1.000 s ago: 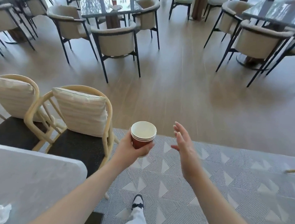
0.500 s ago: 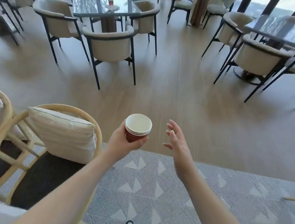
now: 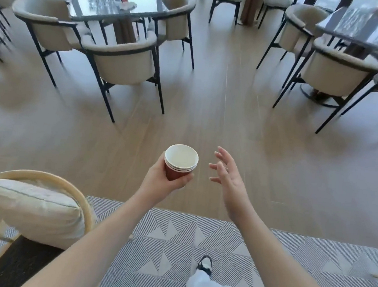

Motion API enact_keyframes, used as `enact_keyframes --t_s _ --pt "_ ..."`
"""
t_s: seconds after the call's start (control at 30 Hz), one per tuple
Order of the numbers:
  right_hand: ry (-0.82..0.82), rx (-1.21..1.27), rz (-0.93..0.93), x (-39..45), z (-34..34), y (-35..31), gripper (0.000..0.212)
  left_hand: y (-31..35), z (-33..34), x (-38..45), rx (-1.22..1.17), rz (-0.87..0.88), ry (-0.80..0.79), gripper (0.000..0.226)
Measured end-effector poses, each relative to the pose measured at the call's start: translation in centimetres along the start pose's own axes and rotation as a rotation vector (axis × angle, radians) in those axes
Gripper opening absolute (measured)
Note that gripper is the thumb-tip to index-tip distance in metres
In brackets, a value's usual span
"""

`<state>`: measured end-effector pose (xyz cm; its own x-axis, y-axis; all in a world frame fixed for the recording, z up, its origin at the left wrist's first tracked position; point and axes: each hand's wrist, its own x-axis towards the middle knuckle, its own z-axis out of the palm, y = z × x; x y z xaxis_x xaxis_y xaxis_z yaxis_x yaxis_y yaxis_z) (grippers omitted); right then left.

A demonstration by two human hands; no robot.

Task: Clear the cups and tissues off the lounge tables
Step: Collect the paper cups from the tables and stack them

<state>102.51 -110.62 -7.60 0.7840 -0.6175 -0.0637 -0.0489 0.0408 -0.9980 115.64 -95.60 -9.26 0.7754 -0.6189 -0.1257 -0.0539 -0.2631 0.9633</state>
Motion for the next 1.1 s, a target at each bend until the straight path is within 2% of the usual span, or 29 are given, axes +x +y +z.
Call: enact_keyframes --t_s 0.17,0.37,0.7,0.93,1.1 --pt "-0.024 -0.039 -0.020 8.6 -4.4 -0.4 0.056 3.3 3.5 7.7 -0.002 -0.022 0.049 0.057" --pt "-0.018 -0.001 0.029 17.7 -7.1 -0.5 0.050 4.0 6.2 15.5 -0.056 -0.069 0.092 0.058" --pt "-0.055 -0.020 0.073 34.3 -5.2 0.4 0.053 3.0 3.0 31.7 0.000 -0.097 0.016 0.067" --pt "0.002 -0.026 0.074 47.1 -3.4 -1.2 0.044 4.8 0.4 46.2 0.024 -0.081 -0.114 0.066" --pt "0.028 -0.025 0.064 54.6 -3.6 -2.7 0.042 6.4 0.5 54.2 0.007 -0.068 -0.107 0.062"
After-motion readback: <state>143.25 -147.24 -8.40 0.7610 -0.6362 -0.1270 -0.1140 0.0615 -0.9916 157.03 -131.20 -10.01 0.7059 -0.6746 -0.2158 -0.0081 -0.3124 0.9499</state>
